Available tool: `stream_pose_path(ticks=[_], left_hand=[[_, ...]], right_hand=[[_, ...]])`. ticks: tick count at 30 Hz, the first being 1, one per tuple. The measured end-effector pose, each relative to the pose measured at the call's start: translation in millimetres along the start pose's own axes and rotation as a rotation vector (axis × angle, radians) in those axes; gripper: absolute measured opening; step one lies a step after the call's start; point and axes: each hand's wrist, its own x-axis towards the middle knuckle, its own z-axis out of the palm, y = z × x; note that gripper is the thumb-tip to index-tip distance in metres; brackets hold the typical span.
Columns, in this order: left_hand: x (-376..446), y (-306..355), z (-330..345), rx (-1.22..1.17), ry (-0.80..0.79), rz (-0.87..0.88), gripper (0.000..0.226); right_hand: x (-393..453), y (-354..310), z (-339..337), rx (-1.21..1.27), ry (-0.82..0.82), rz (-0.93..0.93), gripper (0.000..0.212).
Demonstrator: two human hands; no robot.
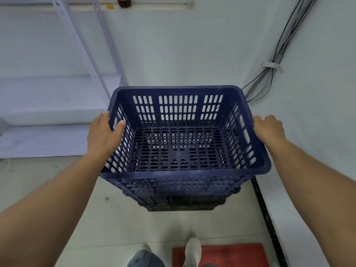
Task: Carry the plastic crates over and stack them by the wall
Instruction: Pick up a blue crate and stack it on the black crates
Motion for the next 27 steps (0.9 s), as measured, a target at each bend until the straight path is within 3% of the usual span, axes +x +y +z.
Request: stream_pose_path(ticks=[5,14,24,27], left_hand=[[-10,-3,-3,0.02,-0.107,0.03,0.076],[-41,-17,-28,-0.017,-0.161,0.113,0.081],[-62,-10,-39,-0.27,-0.063,0.212,0.044],[-75,-14,-38,-0.398,-0.032,0.235,0.045]], right_hand=[[-42,-5,2,-0.052,0.094,-0.112,0.063],[-108,-16,16,-0.115,0.144,-0.231,0.056],[-135,7,8,-0.053,0.263,-0.195,0.054],[-148,20,6,-0.014,0.311,-0.156,0.056]])
